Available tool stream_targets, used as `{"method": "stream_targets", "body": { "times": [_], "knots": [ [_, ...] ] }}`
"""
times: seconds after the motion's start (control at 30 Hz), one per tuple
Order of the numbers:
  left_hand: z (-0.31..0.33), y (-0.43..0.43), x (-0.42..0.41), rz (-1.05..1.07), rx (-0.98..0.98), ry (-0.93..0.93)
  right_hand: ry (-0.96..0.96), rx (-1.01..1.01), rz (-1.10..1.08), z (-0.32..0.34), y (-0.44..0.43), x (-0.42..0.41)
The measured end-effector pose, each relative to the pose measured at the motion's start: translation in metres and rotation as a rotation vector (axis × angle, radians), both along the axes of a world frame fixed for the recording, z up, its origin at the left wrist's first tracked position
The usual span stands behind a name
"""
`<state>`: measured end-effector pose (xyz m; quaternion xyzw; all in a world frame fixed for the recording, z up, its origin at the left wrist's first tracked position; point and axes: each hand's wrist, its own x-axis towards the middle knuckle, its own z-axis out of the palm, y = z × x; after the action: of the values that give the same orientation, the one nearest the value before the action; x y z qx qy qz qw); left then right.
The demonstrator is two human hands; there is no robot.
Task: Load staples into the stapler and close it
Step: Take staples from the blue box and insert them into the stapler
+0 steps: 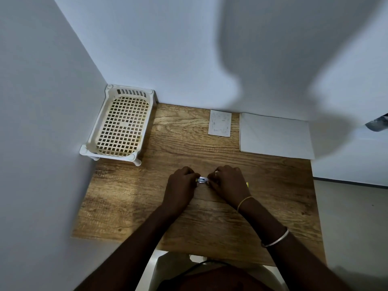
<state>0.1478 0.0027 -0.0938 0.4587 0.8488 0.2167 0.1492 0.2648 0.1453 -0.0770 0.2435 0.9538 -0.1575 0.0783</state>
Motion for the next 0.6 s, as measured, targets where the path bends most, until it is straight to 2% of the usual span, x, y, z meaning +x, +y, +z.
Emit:
{"method": "stream_targets", "body": {
  "times": [0.37, 0.6],
  "knots": [
    [0.0002, 0.0019, -0.0015, -0.013, -0.043, 0.036, -0.068, 0.090, 0.062, 0.0003, 0.0042, 0.0020],
    [0.0037, 0.0018, 0.0014, -0.018, 0.010, 0.028, -0.004, 0.100, 0.011, -0.0021, 0.0032, 0.0078]
  ]
}}
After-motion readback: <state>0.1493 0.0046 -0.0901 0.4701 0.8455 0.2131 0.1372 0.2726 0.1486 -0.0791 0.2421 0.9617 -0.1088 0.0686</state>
